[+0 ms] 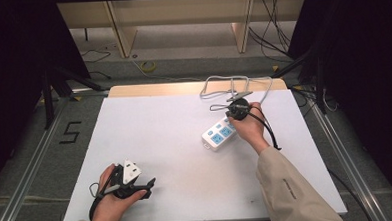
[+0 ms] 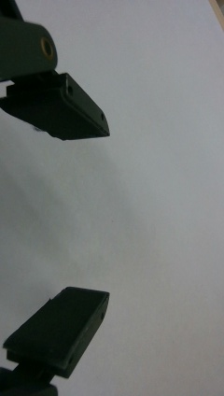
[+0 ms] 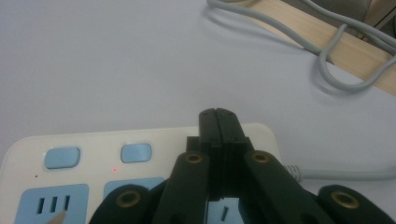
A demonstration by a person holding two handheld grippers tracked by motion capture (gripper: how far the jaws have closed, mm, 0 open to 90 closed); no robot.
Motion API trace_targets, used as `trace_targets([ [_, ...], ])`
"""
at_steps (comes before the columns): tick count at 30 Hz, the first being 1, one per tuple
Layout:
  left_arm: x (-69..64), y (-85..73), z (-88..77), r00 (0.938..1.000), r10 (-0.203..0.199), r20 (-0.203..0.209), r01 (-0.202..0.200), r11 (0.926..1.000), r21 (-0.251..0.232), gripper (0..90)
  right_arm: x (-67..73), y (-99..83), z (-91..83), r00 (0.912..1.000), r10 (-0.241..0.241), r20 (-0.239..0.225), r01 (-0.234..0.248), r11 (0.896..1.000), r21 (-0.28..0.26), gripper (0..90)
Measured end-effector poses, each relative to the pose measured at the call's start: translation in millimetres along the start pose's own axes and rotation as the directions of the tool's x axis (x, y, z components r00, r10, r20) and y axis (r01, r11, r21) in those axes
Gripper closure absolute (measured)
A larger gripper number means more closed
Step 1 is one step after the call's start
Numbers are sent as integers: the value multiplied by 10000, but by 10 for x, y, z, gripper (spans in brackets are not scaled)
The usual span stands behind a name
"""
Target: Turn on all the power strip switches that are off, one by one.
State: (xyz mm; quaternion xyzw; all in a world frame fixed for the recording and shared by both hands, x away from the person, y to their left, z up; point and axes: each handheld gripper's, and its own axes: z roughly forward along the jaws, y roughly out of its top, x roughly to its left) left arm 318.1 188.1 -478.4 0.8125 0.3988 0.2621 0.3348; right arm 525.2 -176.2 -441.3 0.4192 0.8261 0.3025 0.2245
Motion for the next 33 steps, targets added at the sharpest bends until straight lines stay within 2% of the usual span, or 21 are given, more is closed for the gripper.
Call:
trace_targets([
  [9, 0, -1, 1, 10000, 5, 40, -5, 10000, 38, 171, -12, -12, 93, 9999, 75, -95, -72, 9996, 269, 900],
  [23, -1, 2, -3, 10000, 55, 49, -55, 10000, 52, 171, 25, 34, 147, 9996, 34, -266, -20, 9986, 530, 900],
  [33, -2, 3, -4, 10000, 52, 56, -52, 10000, 30, 171, -4, 39, 147, 9995, 223, -235, -206, 9974, 690, 900],
])
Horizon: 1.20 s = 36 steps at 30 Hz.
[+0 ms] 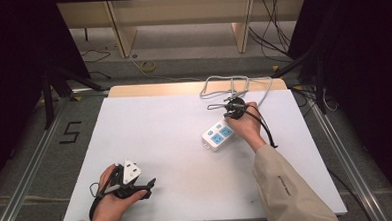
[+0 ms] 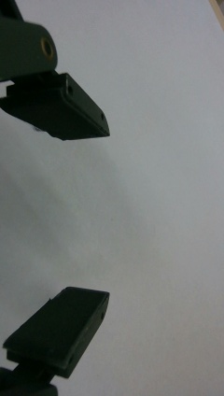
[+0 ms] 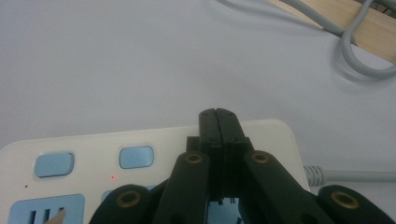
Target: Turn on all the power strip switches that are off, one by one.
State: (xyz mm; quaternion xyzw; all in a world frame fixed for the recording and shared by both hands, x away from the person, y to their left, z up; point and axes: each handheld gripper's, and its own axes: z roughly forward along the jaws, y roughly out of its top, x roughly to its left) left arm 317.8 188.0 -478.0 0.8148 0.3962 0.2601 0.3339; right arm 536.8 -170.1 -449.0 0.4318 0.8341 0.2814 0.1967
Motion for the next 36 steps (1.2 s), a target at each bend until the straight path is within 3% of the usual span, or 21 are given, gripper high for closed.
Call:
trace_targets([
  [36, -7, 10, 11, 10000, 95, 25, -95, 10000, -17, 172, 22, 4, 45, 9993, 325, 211, -330, 9992, 235, 900],
])
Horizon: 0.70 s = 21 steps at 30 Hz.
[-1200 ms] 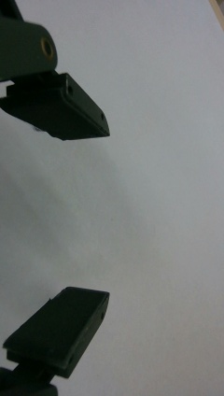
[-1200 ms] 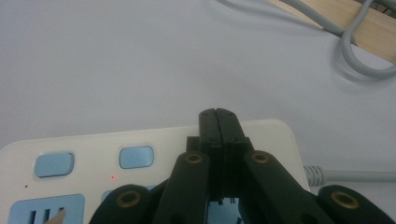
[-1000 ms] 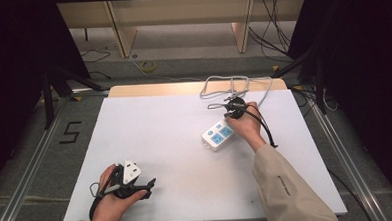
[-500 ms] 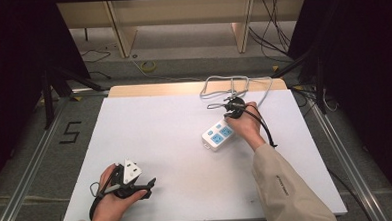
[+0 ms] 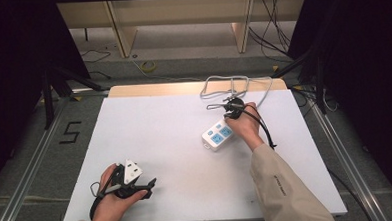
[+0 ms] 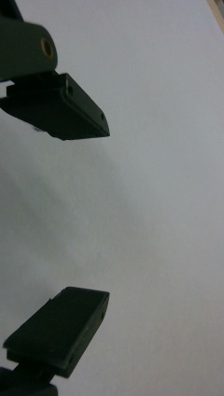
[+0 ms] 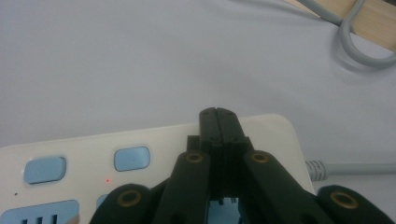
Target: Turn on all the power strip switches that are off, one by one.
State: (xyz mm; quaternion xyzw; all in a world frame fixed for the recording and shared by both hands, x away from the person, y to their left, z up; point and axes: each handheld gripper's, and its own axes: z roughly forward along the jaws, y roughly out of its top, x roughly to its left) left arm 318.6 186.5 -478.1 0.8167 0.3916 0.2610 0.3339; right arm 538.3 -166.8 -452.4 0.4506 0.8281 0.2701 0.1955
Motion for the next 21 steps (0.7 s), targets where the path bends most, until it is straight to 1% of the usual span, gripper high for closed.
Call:
trace_targets([
  [4, 3, -2, 1, 10000, -13, -6, 13, 10000, 1, 172, -7, -3, -4, 10000, 63, -50, -63, 10000, -15, 900],
  [6, 2, -2, 0, 10000, -15, -3, 15, 10000, -2, 172, 0, -2, -3, 10000, 6, -2, -6, 10000, -14, 900],
  [15, 3, -4, -4, 10000, -17, -23, 17, 10000, -1, 172, -7, -9, -6, 10000, 48, -54, -48, 10000, -57, 900],
  [21, 6, -6, -3, 10000, -24, -31, 24, 10000, -12, 172, -12, -12, -10, 9997, 227, -101, -228, 9997, -60, 900],
])
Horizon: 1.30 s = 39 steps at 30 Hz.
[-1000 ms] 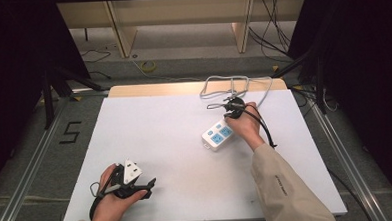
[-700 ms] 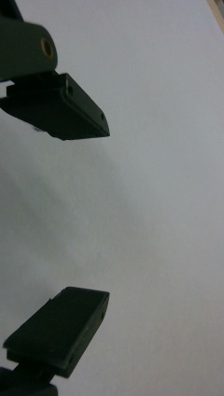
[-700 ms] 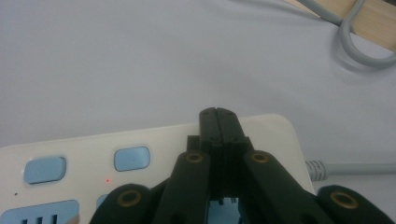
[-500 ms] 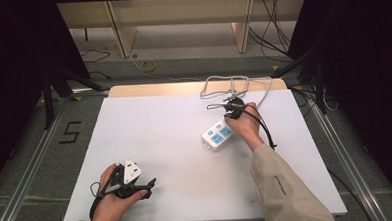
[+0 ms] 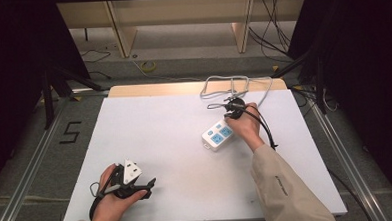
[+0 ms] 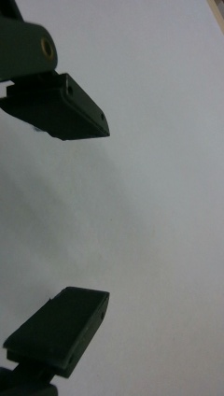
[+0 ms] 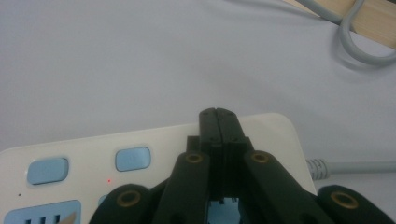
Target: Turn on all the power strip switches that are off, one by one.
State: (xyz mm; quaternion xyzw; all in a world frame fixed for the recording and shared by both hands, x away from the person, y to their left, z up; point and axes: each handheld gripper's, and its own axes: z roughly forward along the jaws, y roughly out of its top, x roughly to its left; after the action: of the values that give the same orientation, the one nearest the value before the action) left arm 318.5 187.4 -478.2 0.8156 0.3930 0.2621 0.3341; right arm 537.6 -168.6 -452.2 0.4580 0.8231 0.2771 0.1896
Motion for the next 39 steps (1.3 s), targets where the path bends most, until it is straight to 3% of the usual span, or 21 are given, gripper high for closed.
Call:
trace_targets([
  [12, 2, -1, 0, 10000, 24, -6, -24, 10000, 10, 172, 8, 27, -65, 9999, -132, -72, 129, 9989, -443, 900],
  [39, -1, -2, -4, 10000, -36, -34, 36, 10000, 8, 173, 138, 34, -177, 9975, -572, -404, 554, 9975, -445, 900],
])
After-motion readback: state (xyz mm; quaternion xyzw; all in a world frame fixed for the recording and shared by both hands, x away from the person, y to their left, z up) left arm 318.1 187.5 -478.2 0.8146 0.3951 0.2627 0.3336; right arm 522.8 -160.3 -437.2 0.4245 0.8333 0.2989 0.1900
